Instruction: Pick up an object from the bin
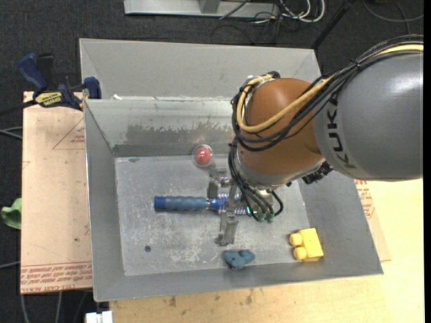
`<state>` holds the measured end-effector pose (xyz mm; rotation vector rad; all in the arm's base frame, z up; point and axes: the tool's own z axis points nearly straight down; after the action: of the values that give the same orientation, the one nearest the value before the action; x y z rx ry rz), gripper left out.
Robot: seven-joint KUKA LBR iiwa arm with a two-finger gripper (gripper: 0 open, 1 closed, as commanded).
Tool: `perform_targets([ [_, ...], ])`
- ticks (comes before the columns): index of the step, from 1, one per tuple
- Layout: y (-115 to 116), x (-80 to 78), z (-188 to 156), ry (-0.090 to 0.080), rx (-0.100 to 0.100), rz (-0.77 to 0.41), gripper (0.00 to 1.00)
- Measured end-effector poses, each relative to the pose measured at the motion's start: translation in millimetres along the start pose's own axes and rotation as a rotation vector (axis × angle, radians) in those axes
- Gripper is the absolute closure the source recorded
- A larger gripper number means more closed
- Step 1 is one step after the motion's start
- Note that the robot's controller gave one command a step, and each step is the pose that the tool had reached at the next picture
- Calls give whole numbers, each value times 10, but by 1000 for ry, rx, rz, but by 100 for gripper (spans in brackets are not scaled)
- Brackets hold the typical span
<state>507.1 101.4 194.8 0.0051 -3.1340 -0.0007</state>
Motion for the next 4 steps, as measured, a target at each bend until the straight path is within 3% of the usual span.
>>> perform_targets([
  [1,-172,-634,828,-6,1,-23,0],
  [2,-427,-1006,59,-17,3,-361,0],
  [3,-301,-231,1135,-3,-3,-344,0],
  [4,-188,-695,1211,-22,-1,-275,0],
])
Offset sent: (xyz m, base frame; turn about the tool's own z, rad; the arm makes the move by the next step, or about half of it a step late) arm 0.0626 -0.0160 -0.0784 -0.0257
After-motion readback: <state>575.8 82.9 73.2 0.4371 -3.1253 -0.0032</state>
